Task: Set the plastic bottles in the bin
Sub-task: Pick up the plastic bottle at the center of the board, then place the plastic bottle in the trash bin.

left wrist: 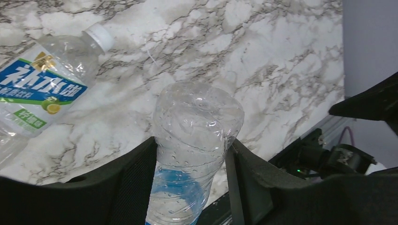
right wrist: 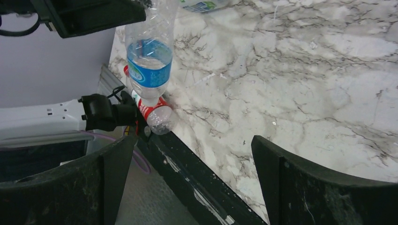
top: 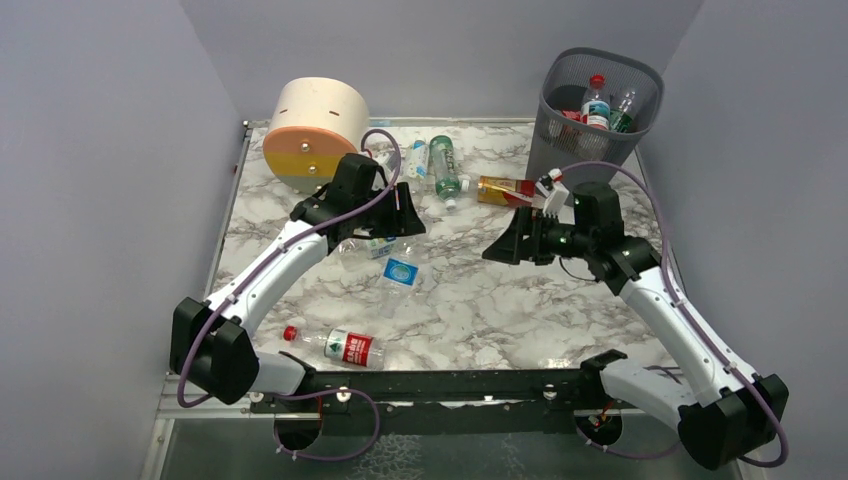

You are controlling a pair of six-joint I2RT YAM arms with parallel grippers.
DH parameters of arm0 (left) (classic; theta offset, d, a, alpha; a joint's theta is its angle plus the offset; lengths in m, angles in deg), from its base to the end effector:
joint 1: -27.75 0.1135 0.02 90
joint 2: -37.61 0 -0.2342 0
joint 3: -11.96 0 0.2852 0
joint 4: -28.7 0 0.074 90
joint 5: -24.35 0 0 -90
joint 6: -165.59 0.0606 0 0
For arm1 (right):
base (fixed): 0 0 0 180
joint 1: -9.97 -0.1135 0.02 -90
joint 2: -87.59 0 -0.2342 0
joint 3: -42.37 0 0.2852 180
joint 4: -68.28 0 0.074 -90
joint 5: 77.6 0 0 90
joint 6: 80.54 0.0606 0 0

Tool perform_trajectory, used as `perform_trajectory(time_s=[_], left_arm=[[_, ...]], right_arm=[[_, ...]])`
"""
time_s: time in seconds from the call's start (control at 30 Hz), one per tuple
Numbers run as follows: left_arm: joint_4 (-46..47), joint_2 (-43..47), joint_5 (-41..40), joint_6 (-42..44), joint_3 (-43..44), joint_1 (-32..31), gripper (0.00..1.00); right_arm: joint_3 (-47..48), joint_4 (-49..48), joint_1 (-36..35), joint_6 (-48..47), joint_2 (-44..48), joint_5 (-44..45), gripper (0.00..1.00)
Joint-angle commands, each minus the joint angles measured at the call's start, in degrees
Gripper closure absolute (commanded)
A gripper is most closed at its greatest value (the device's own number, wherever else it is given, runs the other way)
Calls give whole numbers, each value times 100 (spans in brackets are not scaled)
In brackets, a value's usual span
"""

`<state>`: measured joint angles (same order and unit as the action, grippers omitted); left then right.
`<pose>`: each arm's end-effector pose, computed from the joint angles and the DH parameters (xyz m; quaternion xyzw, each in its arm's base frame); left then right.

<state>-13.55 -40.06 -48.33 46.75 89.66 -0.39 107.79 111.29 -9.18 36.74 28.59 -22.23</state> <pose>0.3026 -0.1823 0.2538 0.0555 0.9043 -0.3120 0.2862 0.2553 0.1251 0.2723 -0.0730 0.8602 0.4135 0.2895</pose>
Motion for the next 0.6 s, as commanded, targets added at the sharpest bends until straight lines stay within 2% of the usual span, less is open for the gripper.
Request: perform_trajectory(time_s=[0.0,0.1,0.37,0.57], left_arm=[[689,261,682,-699,36,-16,44],[1104,351,915,-1087,-89,-17,44],[2036,561,1425,-1935,-408,-17,44],[2865,692,1697,-2606,-804,-16,44]], right_arm=[[-303,-876,-462,284,339,392,1],[-395,-1230,-890,325,369,725,1],[-257,-2033,-2120,327,-237,1732,1],[-155,-2506,-2615,374,-677,2176,1]])
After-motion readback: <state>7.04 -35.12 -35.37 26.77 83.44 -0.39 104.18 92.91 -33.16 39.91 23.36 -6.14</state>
